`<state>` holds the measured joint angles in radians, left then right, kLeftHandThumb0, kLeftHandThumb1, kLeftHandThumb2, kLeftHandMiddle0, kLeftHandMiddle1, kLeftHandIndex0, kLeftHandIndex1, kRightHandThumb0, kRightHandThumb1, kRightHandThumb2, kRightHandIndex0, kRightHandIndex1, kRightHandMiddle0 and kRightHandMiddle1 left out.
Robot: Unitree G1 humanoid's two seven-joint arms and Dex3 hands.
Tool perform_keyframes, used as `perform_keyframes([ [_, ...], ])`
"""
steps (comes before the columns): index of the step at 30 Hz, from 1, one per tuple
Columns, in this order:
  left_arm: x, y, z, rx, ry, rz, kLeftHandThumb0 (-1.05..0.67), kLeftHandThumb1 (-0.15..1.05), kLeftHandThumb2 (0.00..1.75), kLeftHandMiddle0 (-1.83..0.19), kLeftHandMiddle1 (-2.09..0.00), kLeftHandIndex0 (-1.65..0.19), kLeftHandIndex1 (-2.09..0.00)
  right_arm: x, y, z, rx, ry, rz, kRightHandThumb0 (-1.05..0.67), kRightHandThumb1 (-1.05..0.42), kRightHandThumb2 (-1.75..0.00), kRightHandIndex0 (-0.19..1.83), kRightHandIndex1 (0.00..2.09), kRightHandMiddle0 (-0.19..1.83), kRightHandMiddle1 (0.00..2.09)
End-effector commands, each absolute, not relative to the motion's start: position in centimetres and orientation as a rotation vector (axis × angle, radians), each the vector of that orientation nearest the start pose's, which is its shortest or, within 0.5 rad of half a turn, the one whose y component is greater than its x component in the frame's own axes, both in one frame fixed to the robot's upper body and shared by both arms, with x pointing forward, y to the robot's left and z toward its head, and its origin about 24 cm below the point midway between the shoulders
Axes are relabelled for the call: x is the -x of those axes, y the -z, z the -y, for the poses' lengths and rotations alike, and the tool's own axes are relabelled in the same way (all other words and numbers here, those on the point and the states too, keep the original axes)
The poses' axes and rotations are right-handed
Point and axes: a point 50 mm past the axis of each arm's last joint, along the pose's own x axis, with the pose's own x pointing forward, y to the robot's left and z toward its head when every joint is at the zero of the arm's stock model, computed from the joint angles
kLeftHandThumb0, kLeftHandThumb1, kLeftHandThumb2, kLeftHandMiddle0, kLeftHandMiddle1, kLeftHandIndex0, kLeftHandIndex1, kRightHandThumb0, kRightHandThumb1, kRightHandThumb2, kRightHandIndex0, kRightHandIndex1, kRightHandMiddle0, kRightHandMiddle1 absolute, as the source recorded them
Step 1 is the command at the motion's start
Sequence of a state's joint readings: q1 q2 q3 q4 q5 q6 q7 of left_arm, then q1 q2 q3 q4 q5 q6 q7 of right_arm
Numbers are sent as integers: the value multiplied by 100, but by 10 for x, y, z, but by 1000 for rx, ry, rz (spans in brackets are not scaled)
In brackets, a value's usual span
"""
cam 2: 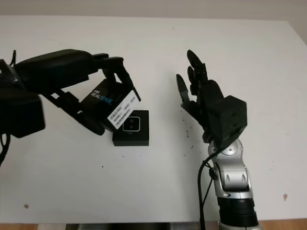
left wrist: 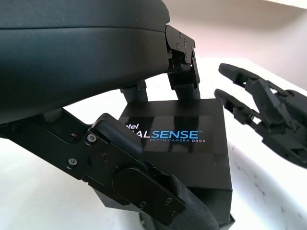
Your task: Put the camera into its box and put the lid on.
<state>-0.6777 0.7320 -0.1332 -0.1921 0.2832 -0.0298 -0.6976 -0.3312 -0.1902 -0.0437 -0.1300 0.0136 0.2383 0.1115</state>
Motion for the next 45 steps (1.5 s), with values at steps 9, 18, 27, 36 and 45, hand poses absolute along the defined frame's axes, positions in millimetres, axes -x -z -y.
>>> perform_keyframes([
  [9,-289,-249,-134,-1380,531,423,-23,93,5,-53,-176,-38,-139,-306,-152,156,204,-145,255,-71,-105,-55,-11,4,-16,18],
  [18,-289,-238,-122,-1518,567,337,-25,93,5,-77,-209,-39,-142,-307,-150,156,202,-142,256,-71,-105,-54,-11,4,-13,15],
  [27,-293,-228,-120,-1467,622,270,-22,101,7,-76,-209,-25,-184,-307,-148,152,236,-122,244,-79,-105,-52,-7,6,-8,15],
  [36,-297,-223,-118,-1369,573,242,-22,104,7,-80,-209,-20,-193,-307,-144,152,242,-122,254,-80,-105,-52,-7,6,-8,12],
  [45,-300,-221,-119,-1341,561,273,-26,104,5,-65,-209,-27,-162,-307,-143,151,265,-111,254,-79,-105,-52,-5,6,-5,11],
])
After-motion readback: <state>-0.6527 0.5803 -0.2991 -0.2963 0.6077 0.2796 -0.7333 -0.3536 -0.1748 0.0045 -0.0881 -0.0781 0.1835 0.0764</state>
